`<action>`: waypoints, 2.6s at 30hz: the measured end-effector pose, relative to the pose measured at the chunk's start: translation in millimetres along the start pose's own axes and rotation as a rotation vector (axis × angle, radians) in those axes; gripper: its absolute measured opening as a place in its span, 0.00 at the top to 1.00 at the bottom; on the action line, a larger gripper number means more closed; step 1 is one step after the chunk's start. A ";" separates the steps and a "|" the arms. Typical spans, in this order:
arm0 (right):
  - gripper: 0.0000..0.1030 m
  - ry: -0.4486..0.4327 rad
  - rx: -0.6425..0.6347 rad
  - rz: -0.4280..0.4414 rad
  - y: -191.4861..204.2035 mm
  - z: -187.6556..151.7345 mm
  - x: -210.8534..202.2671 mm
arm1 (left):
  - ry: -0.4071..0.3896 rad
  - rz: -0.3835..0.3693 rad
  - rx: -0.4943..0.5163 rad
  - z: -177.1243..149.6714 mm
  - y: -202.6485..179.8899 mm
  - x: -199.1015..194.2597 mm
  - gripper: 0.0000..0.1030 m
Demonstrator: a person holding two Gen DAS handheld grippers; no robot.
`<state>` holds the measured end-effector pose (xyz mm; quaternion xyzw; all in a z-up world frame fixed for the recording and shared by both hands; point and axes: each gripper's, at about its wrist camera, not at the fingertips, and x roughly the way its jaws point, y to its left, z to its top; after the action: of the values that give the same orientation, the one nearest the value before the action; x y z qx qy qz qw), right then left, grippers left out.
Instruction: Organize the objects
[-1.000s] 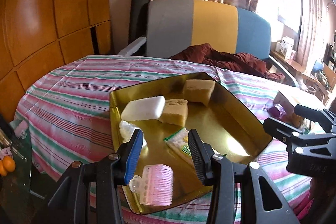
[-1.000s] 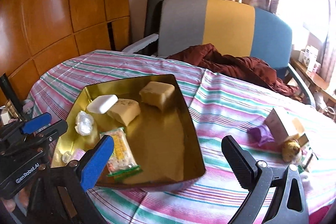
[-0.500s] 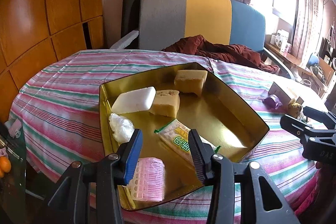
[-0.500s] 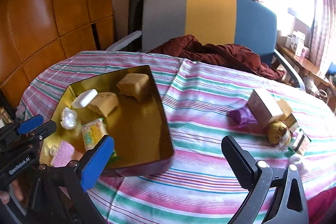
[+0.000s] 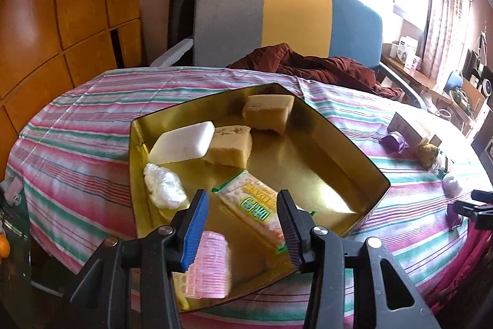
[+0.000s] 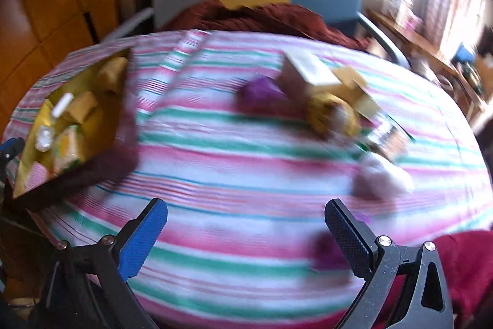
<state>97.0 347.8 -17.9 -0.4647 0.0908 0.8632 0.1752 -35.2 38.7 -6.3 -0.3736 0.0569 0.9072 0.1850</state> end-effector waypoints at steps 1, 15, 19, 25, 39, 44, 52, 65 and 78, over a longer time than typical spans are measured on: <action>0.00 0.018 0.011 -0.013 -11.8 -1.6 -1.4 | 0.001 -0.006 0.008 1.5 -3.0 0.7 0.55; 0.40 0.373 -0.002 -0.074 -67.9 -7.7 53.1 | 0.002 -0.156 0.162 20.4 -62.0 4.9 0.55; 0.58 0.352 -0.005 -0.052 -68.1 -4.0 58.2 | 0.038 -0.206 0.202 27.2 -83.6 12.3 0.55; 0.66 0.307 0.040 -0.041 -77.5 2.9 62.4 | 0.053 -0.285 0.296 43.5 -131.8 20.8 0.55; 0.25 0.246 0.110 0.003 -84.4 -0.9 61.7 | 0.352 -0.469 0.171 81.8 -229.6 114.9 0.55; 0.10 0.223 0.137 0.012 -94.8 3.4 54.8 | 0.385 -0.450 0.134 94.0 -253.9 141.7 0.55; 0.05 0.218 0.167 0.038 -101.4 1.1 47.1 | 0.435 -0.450 0.095 117.3 -283.6 175.3 0.55; 0.01 0.197 0.190 0.063 -106.6 0.7 36.2 | 0.591 -0.468 -0.054 149.5 -329.4 227.5 0.48; 0.00 0.192 0.200 0.092 -100.5 10.4 44.3 | 0.584 -0.307 0.108 134.8 -385.1 254.6 0.34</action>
<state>105.5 453.5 -48.5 -0.5207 0.2142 0.8084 0.1715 -144.1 502.1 -74.4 -0.6116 0.0986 0.7190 0.3149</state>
